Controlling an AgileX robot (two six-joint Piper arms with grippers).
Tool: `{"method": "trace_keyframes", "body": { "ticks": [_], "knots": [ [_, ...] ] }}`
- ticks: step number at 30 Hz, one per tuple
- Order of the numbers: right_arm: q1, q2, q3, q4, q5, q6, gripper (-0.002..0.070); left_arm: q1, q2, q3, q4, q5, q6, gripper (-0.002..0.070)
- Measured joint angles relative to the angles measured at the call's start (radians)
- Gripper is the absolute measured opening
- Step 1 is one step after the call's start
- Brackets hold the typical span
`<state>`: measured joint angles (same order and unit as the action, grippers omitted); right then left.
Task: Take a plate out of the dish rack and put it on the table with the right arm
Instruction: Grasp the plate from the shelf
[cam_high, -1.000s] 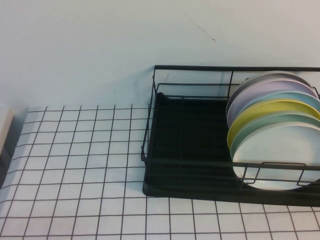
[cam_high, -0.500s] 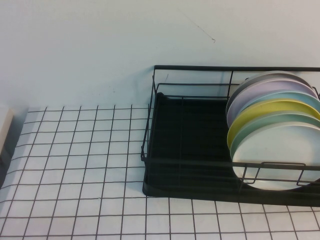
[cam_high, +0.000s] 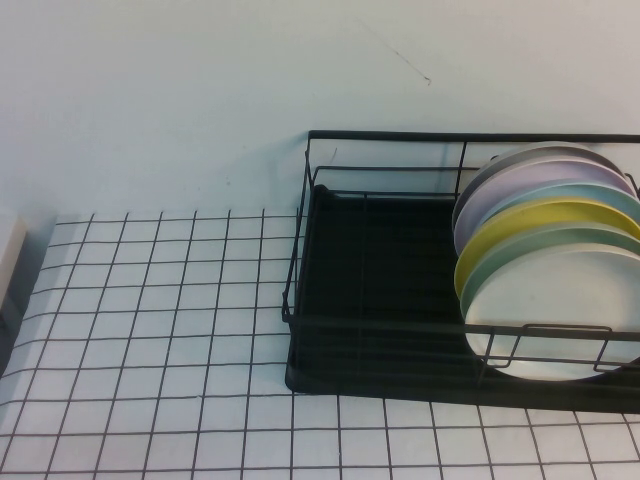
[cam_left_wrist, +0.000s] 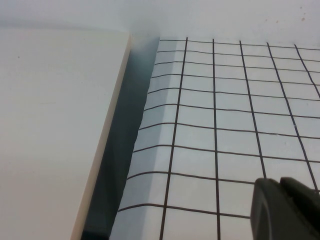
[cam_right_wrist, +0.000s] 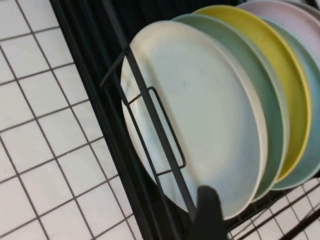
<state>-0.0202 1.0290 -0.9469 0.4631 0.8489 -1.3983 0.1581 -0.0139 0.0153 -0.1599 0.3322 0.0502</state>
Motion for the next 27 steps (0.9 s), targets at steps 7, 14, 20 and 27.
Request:
{"method": "trace_keyframes", "body": {
  "ticks": [7, 14, 20, 27],
  "knots": [
    [0.007, 0.239, -0.025, 0.092, -0.046, -0.229, 0.0461, 0.0, 0.0, 0.0, 0.0, 0.0, -0.01, -0.0003],
    [0.009, 0.309, -0.027, 0.175, -0.134, -0.328, 0.0461, 0.0, 0.0, 0.0, 0.0, 0.0, -0.01, -0.0003],
    [0.009, 0.336, -0.028, 0.206, -0.152, -0.339, 0.0461, 0.0, 0.0, 0.0, 0.0, 0.0, -0.008, -0.0003],
    [0.009, 0.384, -0.029, 0.212, -0.153, -0.345, 0.0461, 0.0, 0.0, 0.0, 0.0, -0.002, -0.008, -0.0003]
  ]
}}
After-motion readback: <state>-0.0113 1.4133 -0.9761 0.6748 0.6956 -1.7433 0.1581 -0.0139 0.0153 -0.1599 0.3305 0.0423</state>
